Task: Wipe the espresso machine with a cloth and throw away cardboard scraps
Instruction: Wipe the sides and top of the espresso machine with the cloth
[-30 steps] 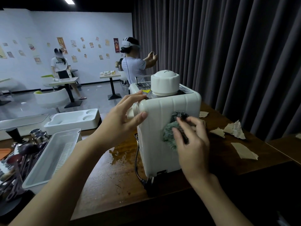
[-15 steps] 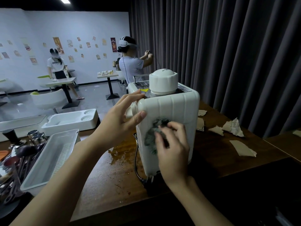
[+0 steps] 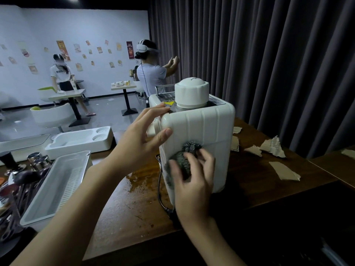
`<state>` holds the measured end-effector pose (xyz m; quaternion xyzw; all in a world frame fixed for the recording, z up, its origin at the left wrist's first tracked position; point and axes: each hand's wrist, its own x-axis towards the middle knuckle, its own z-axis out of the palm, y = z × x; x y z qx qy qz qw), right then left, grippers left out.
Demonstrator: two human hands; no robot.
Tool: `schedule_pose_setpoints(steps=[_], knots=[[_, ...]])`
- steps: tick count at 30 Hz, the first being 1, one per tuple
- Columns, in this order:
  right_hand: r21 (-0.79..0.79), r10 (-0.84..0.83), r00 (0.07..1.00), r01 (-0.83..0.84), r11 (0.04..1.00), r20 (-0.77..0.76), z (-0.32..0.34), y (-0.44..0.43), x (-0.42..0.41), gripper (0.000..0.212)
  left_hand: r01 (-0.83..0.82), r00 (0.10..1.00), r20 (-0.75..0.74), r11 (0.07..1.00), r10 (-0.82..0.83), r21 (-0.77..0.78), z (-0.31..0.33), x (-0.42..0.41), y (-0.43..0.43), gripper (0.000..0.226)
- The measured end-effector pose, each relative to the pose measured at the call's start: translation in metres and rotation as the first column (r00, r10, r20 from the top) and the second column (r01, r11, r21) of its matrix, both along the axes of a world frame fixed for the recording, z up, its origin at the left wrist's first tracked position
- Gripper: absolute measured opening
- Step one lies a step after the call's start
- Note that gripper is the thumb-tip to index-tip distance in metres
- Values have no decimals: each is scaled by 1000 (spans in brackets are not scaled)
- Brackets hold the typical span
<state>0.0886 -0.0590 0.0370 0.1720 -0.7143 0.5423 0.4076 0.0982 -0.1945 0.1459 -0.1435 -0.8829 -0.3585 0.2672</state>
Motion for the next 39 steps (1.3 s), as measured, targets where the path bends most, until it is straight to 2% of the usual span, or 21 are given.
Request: schedule_pose_setpoints(steps=[3,6,11,14,19,23,25,28,31,34,39], knots=[[95,18,1000,-18,995,0,-9,-3,8,48,10,1000,-1,1000,-10,9,0,1,0,48],[143,-12,999,18,990,-43,-13,12,-4,44,11,1000,1,1000,-11,3,1,0,-1,49],[-109,-142,989,147,983,50,-14,47,-35,39,-14,1000,-3,1000,14,-15,-1,-2,-1,49],[-142,-152,987,159,977,58,-15,42,-35,35,-34,999,-17,999,34,-18,-2,-2,1,49],[-16,-81,997,80,997,-9,-20,3,-1,30,-82,995,-60,996,80,-32,-5,-1,8,41],[104,-22,998,28,994,-60,-25,12,-7,29,-136,988,-85,988,130,-69,-7,-1,10,45],[42,-99,995,100,994,-25,-26,28,-20,29,-156,985,-86,984,148,-92,-7,-1,9,49],[-153,-198,977,208,966,81,-28,49,-38,29,-162,985,-81,982,154,-94,-6,-1,10,51],[-198,-201,974,218,956,100,-34,43,-37,27,-172,982,-98,980,162,-103,-7,-2,11,52],[-141,-154,982,169,975,110,-43,14,-12,23,-172,981,-105,980,161,-98,-8,-1,12,52],[82,-12,997,6,997,75,-61,-6,13,23,-158,984,-102,983,149,-90,-8,-1,10,53]])
